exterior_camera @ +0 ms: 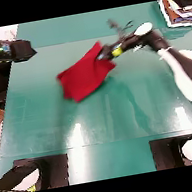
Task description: Fold the shirts.
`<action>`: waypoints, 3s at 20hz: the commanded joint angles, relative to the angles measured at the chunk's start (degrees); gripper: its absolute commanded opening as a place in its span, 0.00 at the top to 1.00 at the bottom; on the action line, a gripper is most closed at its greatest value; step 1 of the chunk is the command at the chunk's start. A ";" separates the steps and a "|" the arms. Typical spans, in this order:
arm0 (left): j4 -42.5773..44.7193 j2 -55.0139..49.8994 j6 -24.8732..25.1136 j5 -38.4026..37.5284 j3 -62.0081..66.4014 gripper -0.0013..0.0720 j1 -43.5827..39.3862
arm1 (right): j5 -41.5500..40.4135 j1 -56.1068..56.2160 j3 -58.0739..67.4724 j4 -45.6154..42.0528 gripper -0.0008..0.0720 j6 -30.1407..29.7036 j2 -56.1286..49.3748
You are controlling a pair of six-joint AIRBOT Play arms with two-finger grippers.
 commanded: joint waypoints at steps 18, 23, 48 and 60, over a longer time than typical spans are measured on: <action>-0.35 0.00 -0.68 7.89 0.00 0.95 -12.46 | 2.80 -53.40 8.44 -1.46 0.96 3.69 11.39; -0.31 0.00 -0.46 7.78 0.00 0.95 -12.46 | 4.00 -55.56 11.89 -7.32 0.96 6.84 16.44; -0.31 0.02 1.49 7.85 0.00 0.95 -12.46 | 5.97 -74.16 -34.95 -18.58 0.26 6.69 51.56; -0.31 0.04 1.49 8.02 0.04 0.95 -12.46 | -7.85 -23.02 -33.62 -17.86 0.96 6.58 51.32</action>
